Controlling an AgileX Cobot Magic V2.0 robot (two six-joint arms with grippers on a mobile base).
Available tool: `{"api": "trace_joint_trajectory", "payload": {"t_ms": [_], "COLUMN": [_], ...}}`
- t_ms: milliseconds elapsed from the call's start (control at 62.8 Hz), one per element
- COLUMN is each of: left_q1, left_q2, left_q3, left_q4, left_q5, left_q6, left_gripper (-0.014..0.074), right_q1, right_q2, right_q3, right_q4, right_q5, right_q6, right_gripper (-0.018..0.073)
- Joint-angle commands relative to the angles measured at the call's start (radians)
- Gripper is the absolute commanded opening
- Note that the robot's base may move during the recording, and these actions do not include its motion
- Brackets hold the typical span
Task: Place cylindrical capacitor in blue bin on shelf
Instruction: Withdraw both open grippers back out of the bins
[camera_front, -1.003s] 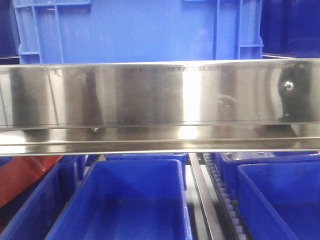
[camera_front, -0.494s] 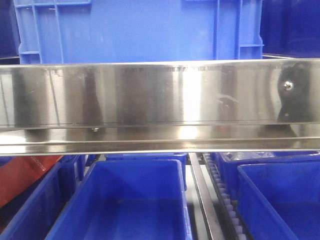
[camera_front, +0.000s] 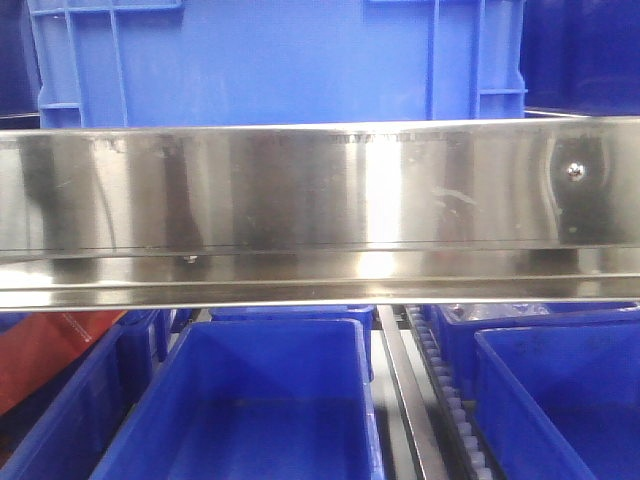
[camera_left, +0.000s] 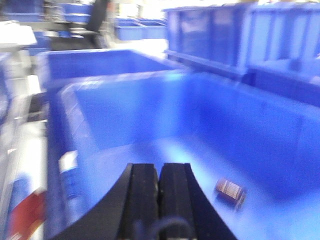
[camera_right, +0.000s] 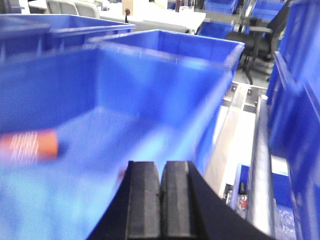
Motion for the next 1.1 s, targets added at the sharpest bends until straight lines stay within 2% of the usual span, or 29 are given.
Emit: {"api": "trace_joint_trajectory", "payload": {"t_ms": [0,223,478,733,1083], "left_q1": [-0.005,-0.005,-0.005,-0.005,-0.005], "left_q2": [-0.114,-0.391,-0.608,-0.685,-0.689], "left_q3": [0.110,0.305,0.388,0.390,0.390], "left_q4": [-0.022,-0.024,-0.024,-0.024,-0.024], "left_q5": [-0.068,-0.030,-0.028,-0.031,-0.031], "left_q6": [0.002,0.002,0.002,0.002,0.002], "left_gripper": [-0.0111,-0.0111,-0.0111,-0.0111,-0.0111], "right_q1": [-0.006,-0.006,-0.006,-0.006,-0.006], "right_q2": [-0.096,-0.290,-0.436,-0.464,-0.464], "right_q3": [0.112,0.301,0.332,0.332,0.347], "right_q4": [-0.008,-0.008,-0.008,-0.008,-0.008], "right_q5": [-0.070,-0.049,-0.041,-0.041,-0.061], "right_q6": [-0.004,-0.004,-0.004,-0.004,-0.004], "right_gripper": [-0.0162,-0.0162,-0.0162,-0.0162,-0.0162]}}
